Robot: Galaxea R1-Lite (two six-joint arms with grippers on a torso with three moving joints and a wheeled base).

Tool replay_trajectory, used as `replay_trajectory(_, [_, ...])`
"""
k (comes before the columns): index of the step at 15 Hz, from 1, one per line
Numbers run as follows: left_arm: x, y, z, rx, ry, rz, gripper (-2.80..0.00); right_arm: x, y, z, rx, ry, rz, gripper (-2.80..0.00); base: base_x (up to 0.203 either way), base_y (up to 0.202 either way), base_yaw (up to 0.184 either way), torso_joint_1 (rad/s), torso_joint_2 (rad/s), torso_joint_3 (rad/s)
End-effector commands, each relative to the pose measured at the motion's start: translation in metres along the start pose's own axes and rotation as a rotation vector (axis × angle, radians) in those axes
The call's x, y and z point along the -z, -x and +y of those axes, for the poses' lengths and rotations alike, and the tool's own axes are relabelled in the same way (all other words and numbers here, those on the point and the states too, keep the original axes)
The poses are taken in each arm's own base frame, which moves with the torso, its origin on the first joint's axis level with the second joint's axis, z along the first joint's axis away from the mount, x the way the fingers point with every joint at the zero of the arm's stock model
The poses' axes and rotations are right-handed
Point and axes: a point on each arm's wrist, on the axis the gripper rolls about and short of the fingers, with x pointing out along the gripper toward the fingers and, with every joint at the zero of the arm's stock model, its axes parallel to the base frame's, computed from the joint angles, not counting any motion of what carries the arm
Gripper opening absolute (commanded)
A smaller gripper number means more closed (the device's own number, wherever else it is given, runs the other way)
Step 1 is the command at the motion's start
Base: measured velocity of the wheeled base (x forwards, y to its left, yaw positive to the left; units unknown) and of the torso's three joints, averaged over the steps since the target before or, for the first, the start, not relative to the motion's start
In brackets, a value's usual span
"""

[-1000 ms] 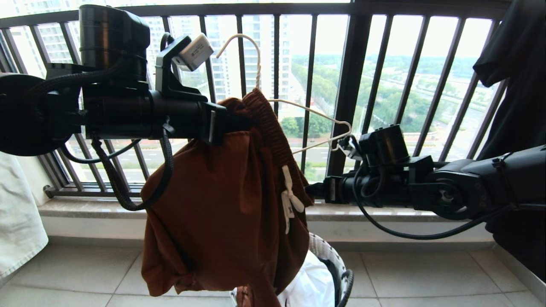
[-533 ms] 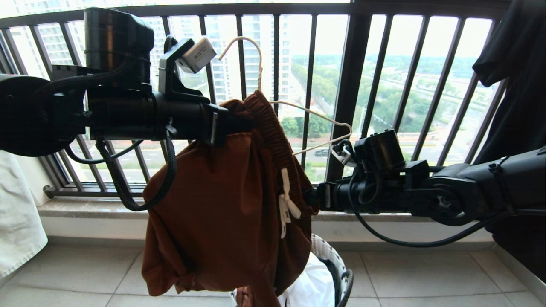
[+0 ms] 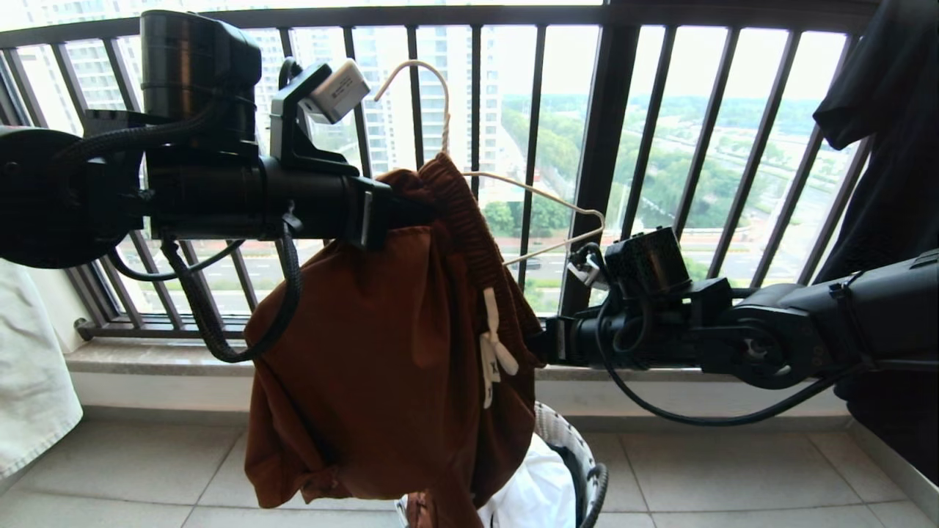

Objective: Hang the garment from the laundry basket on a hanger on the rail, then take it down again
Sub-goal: Hang the clothes on the clothes rack

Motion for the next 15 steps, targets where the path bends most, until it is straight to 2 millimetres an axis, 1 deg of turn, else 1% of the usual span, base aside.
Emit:
replay_trajectory(1, [-0.002, 0.004, -0.001, 0.003, -0.001, -0.008, -2.8, -0.007, 0.002, -0.006, 0.01, -0.011, -0.024, -2.8, 0.0, 0.0, 0.0, 0.0, 0.0, 0.0])
replay_trajectory(4, [-0.003, 0.009, -0.005, 0.012, 0.0, -0.015, -2.8, -0.025, 0.006, -0.022, 0.039, -0.031, -0.079, -2.8, 0.0, 0.0, 0.0, 0.0, 0.0, 0.0])
replay_trajectory(7, [-0.003, 0.008, -0.007, 0.02, 0.001, -0.012, -2.8, -0.042, 0.012, -0.033, 0.06, -0.043, -0.134, -2.8, 0.0, 0.0, 0.0, 0.0, 0.0, 0.0])
replay_trajectory(12, [-0.001, 0.007, -0.009, 0.029, 0.001, -0.007, -2.8, -0.058, 0.016, -0.053, 0.098, -0.065, -0.184, -2.8, 0.0, 0.0, 0.0, 0.0, 0.0, 0.0])
replay_trajectory(15, [0.001, 0.001, -0.011, 0.041, 0.002, 0.004, -2.8, -0.063, 0.011, -0.061, 0.109, -0.075, -0.191, -2.8, 0.0, 0.0, 0.0, 0.0, 0.0, 0.0])
